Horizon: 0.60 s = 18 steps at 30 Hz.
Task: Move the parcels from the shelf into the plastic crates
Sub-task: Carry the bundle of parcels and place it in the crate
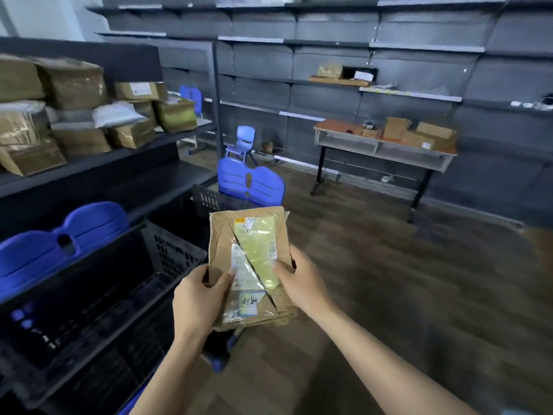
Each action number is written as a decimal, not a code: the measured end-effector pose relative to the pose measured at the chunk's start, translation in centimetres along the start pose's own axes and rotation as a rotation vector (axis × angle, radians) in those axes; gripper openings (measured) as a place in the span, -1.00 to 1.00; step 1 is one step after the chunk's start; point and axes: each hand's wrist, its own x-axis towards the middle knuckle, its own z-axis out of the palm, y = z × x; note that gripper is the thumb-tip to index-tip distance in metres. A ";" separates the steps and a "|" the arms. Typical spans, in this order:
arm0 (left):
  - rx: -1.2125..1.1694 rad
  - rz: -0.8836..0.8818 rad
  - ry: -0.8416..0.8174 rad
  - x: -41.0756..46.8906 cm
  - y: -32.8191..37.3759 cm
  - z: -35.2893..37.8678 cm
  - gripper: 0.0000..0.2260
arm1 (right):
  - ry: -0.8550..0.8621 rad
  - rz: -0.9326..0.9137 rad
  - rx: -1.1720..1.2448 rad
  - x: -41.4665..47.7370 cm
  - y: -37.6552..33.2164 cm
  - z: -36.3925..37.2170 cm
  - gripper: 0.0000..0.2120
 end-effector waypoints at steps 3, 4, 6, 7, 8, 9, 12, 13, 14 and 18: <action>-0.005 -0.005 0.033 5.6 1.3 1.9 -0.67 | -0.044 -0.023 0.028 6.7 0.3 0.3 -0.75; -0.004 -0.009 0.039 7.3 1.5 2.6 -0.68 | -0.064 -0.028 0.031 8.9 0.3 0.4 -0.74; 0.001 -0.031 0.059 10.7 1.8 4.3 -0.72 | -0.104 -0.031 0.016 13.3 1.2 0.9 -0.72; -0.001 -0.042 0.069 12.3 1.9 5.1 -0.72 | -0.121 -0.030 0.009 15.5 1.7 1.2 -0.72; -0.004 -0.057 0.079 13.8 1.9 6.0 -0.71 | -0.145 -0.033 0.004 17.6 2.2 1.6 -0.72; -0.006 -0.074 0.093 15.5 1.9 6.9 -0.71 | -0.167 -0.038 -0.011 19.9 2.8 2.0 -0.71; -0.008 -0.131 0.160 20.2 1.2 9.8 -0.74 | -0.245 -0.062 -0.025 26.4 4.4 3.4 -0.70; -0.007 -0.153 0.185 21.8 1.0 10.7 -0.76 | -0.278 -0.069 -0.036 28.6 5.0 3.9 -0.69; -0.005 -0.175 0.213 23.3 0.7 11.6 -0.77 | -0.310 -0.082 -0.047 30.7 5.7 4.5 -0.68; 0.013 -0.287 0.345 28.5 0.1 14.9 -0.72 | -0.454 -0.090 -0.074 38.5 7.7 6.7 -0.72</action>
